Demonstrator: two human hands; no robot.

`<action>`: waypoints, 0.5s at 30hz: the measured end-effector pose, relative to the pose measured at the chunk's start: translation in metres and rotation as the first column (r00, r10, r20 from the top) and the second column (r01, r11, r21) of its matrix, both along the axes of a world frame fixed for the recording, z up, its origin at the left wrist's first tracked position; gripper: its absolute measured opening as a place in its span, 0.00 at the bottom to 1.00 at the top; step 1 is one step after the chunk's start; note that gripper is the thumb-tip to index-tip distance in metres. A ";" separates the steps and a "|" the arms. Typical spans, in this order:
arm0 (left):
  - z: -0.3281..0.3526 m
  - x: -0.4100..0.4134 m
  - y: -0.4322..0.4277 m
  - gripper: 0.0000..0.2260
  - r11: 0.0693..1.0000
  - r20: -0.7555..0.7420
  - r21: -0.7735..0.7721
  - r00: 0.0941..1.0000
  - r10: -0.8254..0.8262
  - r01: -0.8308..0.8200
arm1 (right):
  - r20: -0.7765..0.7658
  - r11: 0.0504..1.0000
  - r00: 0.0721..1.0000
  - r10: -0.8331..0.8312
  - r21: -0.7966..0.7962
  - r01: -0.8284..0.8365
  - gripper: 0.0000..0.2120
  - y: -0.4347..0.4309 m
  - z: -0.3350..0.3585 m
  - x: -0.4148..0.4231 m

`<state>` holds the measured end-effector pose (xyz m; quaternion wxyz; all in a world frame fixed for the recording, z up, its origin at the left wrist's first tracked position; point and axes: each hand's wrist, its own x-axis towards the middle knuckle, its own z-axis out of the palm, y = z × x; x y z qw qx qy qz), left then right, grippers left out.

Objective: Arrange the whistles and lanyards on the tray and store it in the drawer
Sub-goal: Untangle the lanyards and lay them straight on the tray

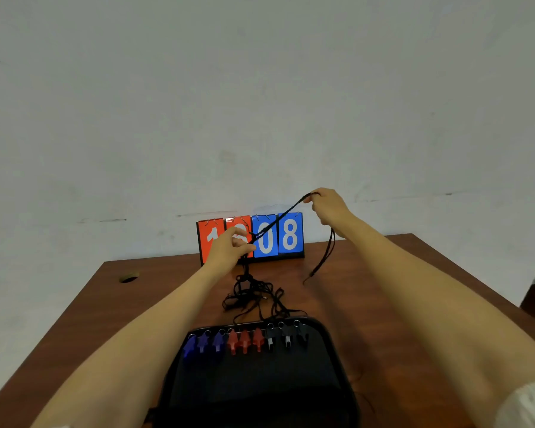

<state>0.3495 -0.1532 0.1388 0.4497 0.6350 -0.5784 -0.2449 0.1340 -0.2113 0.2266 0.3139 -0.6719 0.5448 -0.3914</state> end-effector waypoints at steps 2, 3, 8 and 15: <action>-0.004 0.002 -0.001 0.14 1.000 0.022 0.013 1.000 0.017 -0.018 | -0.060 1.000 0.998 -0.007 0.000 0.007 0.17 -0.005 -0.005 0.001; -0.006 0.003 -0.001 0.13 0.999 0.053 0.018 0.998 0.026 -0.027 | -0.071 1.000 0.997 -0.015 -0.001 0.015 0.18 -0.008 -0.008 0.000; -0.017 0.020 -0.007 0.08 0.987 0.224 -0.015 0.962 0.158 -0.159 | -0.037 0.994 0.994 -0.104 -0.030 0.103 0.17 -0.018 -0.018 -0.005; -0.025 0.031 -0.011 0.10 0.966 0.453 0.034 0.865 0.215 -0.258 | -0.078 0.993 0.991 -0.109 -0.050 0.106 0.17 -0.022 -0.036 -0.001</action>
